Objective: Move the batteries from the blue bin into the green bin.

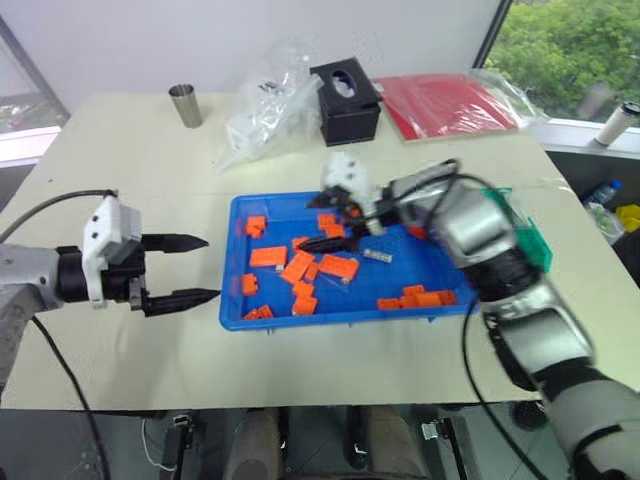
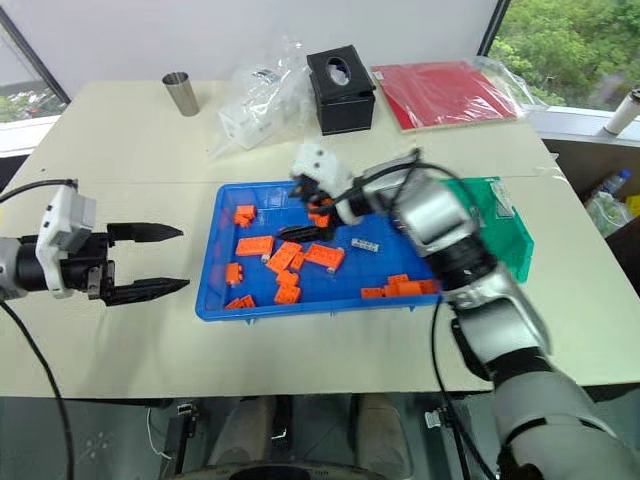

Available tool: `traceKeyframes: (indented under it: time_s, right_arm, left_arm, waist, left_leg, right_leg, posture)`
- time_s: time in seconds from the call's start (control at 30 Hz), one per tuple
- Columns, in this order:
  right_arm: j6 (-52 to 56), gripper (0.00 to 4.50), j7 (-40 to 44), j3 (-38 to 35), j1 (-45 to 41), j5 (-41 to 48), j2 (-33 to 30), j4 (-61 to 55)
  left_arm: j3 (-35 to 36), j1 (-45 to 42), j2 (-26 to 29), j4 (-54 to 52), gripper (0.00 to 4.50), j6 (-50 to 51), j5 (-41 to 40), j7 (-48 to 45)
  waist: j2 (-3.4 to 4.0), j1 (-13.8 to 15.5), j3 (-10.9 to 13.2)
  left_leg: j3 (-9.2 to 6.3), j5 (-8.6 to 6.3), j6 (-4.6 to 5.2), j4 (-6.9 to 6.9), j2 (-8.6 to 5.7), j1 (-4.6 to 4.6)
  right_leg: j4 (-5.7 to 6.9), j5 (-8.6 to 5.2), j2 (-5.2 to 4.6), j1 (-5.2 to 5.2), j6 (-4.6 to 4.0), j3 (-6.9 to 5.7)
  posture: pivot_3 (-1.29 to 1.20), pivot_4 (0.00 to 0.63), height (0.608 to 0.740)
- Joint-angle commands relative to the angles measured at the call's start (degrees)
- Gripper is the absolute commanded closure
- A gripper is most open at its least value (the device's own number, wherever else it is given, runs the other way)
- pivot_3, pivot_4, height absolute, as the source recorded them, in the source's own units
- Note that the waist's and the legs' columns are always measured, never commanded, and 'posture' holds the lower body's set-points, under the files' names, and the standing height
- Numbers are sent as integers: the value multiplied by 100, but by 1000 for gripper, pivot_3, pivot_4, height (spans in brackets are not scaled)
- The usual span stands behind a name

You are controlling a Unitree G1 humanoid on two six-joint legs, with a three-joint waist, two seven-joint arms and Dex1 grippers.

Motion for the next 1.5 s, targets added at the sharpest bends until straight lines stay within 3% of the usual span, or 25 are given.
traceKeyframes:
  time_s: [0.03,0.33,0.73,0.83,1.03,1.5]
  right_arm:
    - [-38,23,-316,30,-360,-274,518,720]
    - [-769,23,-287,310,-554,-928,1223,1971]
    - [-1016,23,-278,231,-356,-1261,1609,2082]
    - [-1017,858,-292,129,-363,-1212,1665,2120]
    - [-1064,3861,-309,113,-355,-1271,1732,2148]
    - [-652,3861,-441,-107,-539,-1317,1504,1860]
  left_arm:
    - [62,-11,-35,-354,0,52,-150,142]
    - [236,-14,-87,-560,0,264,-341,482]
    - [112,-143,-87,-494,0,248,-376,607]
    - [54,-240,-91,-432,0,238,-363,610]
    - [-22,-481,-113,-324,0,267,-366,647]
    - [-280,-714,-104,-136,0,174,-280,495]
  waist:
    - [-3,7,-1]
    - [-4,-66,-2]
    - [-4,-71,-2]
    - [-4,-70,-2]
    - [-4,-79,-2]
    - [-4,-70,-2]
  left_leg:
    - [-1,0,0,3,0,0]
    - [-2,0,0,0,-1,11]
    - [-1,0,-1,-3,2,13]
    - [-1,0,-2,-4,2,13]
    - [-1,0,-2,-5,2,13]
    - [-1,0,-2,-4,2,13]
  right_leg:
    - [-1,0,0,2,0,0]
    - [-1,1,2,8,1,0]
    - [0,1,4,7,1,0]
    - [1,1,4,7,1,0]
    - [1,1,4,7,1,0]
    - [0,1,4,6,1,0]
  posture:
    - [0,150,736]
    - [0,150,736]
    - [0,150,736]
    - [0,150,736]
    - [0,150,736]
    - [0,150,736]
